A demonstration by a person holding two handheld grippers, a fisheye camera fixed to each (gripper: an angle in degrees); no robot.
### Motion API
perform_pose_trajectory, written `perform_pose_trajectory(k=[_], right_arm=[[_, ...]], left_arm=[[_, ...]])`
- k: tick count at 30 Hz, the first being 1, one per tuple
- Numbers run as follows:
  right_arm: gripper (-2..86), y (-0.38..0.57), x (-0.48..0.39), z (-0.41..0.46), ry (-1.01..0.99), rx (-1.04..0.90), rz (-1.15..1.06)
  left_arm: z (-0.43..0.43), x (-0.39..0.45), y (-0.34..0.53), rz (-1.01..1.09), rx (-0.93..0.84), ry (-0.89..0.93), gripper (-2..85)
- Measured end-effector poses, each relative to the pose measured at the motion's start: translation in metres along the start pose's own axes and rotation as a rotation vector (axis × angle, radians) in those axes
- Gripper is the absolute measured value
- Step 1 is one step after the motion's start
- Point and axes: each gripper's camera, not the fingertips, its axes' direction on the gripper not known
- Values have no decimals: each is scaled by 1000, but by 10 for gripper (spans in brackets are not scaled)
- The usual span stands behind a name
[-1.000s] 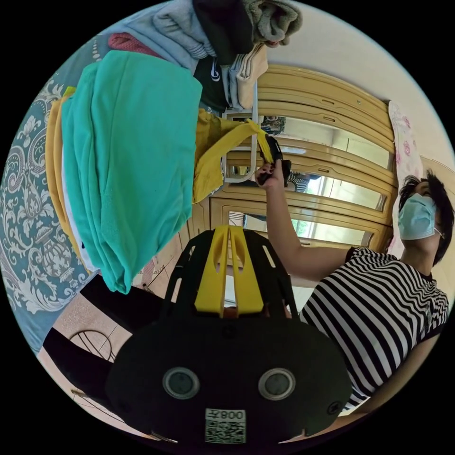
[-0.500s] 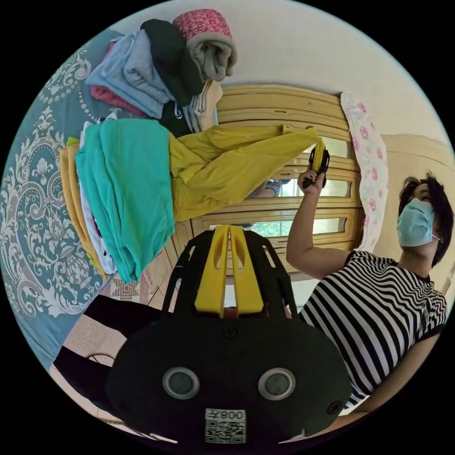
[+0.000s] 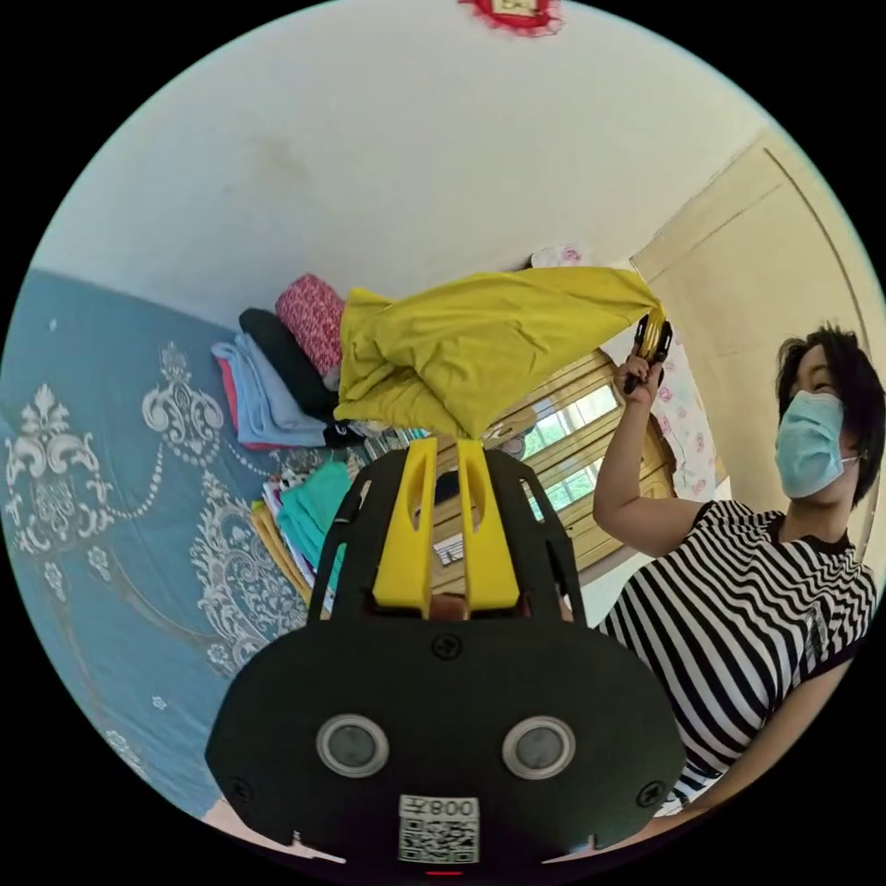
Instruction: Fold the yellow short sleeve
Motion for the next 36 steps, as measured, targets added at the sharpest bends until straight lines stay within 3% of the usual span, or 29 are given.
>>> perform_pose_trajectory(k=[5, 11, 15, 22, 28, 30, 32, 34, 36], right_arm=[[1, 8, -42, 76, -59, -55, -6], [1, 60, -18, 160, -131, -161, 227], [1, 93, 17, 220, -211, -209, 388], [1, 100, 15, 323, -528, -296, 326], [1, 121, -21, 333, -635, -441, 200], [1, 140, -16, 325, -597, -471, 235], [1, 168, -3, 315, -545, -480, 342], [1, 220, 22, 301, -430, -517, 531], [1, 265, 44, 281, -310, -507, 698]], left_arm=[[-36, 71, -51, 185, 47, -125, 86], [-29, 116, -87, 265, 6, -184, 86], [2, 114, -85, 184, -159, -262, 26], [-20, 150, -61, 37, 9, -309, 16], [-4, 172, -45, -31, 59, -301, 48], [26, 168, -43, -56, -13, -237, 32], [77, 163, -32, -84, -194, -160, 19], [149, 161, -2, -146, -425, -95, 13], [182, 158, 23, -227, -496, -116, 12]])
